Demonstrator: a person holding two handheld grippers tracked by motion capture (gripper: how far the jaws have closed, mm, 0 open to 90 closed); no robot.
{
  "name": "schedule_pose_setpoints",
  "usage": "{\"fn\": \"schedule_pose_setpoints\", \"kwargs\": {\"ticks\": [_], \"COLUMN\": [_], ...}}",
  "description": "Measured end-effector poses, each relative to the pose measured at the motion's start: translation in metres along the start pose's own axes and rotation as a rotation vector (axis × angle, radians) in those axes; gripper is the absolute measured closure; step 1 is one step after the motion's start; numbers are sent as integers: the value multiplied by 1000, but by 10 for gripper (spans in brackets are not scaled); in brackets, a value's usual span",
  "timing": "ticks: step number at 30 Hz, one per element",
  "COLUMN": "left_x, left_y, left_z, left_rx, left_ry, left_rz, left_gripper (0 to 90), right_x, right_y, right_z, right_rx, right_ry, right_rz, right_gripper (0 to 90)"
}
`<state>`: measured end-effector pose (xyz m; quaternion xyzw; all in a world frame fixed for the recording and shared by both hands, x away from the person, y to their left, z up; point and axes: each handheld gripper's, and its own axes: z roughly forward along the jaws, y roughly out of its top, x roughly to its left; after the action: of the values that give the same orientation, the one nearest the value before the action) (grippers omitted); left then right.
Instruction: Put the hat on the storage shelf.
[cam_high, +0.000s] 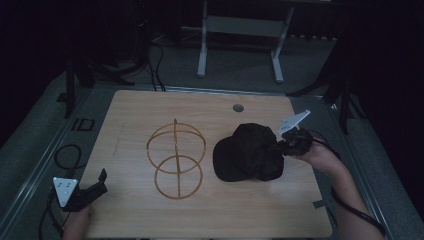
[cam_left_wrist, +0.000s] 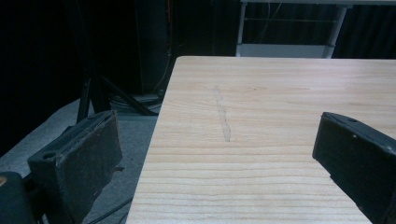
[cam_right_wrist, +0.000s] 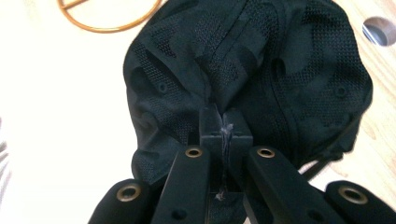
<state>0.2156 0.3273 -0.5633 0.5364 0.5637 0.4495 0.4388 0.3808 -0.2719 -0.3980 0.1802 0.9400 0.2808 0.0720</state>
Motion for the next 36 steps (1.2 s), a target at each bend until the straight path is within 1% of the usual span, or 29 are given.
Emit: {"fn": "schedule_pose_setpoints", "kwargs": {"ticks": [2, 3, 4, 5, 6, 7, 8, 9, 10, 11, 13, 14, 19, 20, 22, 23, 24, 25, 29, 30, 33, 36], "left_x": [0, 0, 0, 0, 0, 0, 0, 0, 0, 0, 0, 0, 0, 0, 0, 0, 0, 0, 0, 0, 0, 1], "left_y": [0, 0, 0, 0, 0, 0, 0, 0, 0, 0, 0, 0, 0, 0, 0, 0, 0, 0, 0, 0, 0, 0], "left_z": [0, 0, 0, 0, 0, 0, 0, 0, 0, 0, 0, 0, 0, 0, 0, 0, 0, 0, 0, 0, 0, 0], "left_rx": [2, 3, 3, 3, 3, 2, 2, 2, 2, 3, 3, 3, 4, 4, 3, 4, 3, 3, 4, 4, 5, 8], "left_ry": [0, 0, 0, 0, 0, 1, 1, 1, 1, 1, 2, 2, 2, 2, 2, 2, 2, 2, 3, 3, 3, 2], "left_rz": [1, 1, 2, 1, 0, -1, -1, -1, -1, 0, 0, -1, -1, -1, -3, -2, -2, -3, -3, -3, -4, -4], "left_gripper": [18, 18, 18, 18, 18, 18, 18, 18, 18, 18, 18, 18, 18, 18, 18, 18, 18, 18, 18, 18, 18, 18], "right_x": [4, 5, 6, 7, 8, 8, 9, 9, 10, 11, 14, 15, 21, 22, 24, 25, 25, 27, 30, 30, 32, 33], "right_y": [4, 5, 6, 7, 8, 9, 9, 10, 11, 12, 14, 16, 22, 23, 26, 26, 27, 28, 32, 32, 37, 40], "right_z": [-7, -9, -11, -13, -16, -18, -20, -23, -25, -28, -32, -35, -44, -45, -51, -54, -56, -59, -69, -69, -78, -86], "right_rx": [-21, -20, -22, -25, -27, -28, -34, -39, -42, -49, -43, -50, -51, -54, -63, -77, -87, -88, -100, -100, -116, -131], "right_ry": [3, -1, 7, -1, -4, 2, -4, 0, 6, 3, -9, -2, -18, -15, -19, -5, -4, -15, -23, -23, -34, -36], "right_rz": [-10, -10, -13, -20, -15, -18, -16, -15, -24, -23, -36, -38, -62, -61, -66, -69, -68, -75, -80, -80, -92, -92], "right_gripper": [894, 894, 894, 895, 894, 895, 895, 895, 896, 896, 896, 896, 897, 897, 897, 897, 897, 897, 897, 897, 897, 897]}}
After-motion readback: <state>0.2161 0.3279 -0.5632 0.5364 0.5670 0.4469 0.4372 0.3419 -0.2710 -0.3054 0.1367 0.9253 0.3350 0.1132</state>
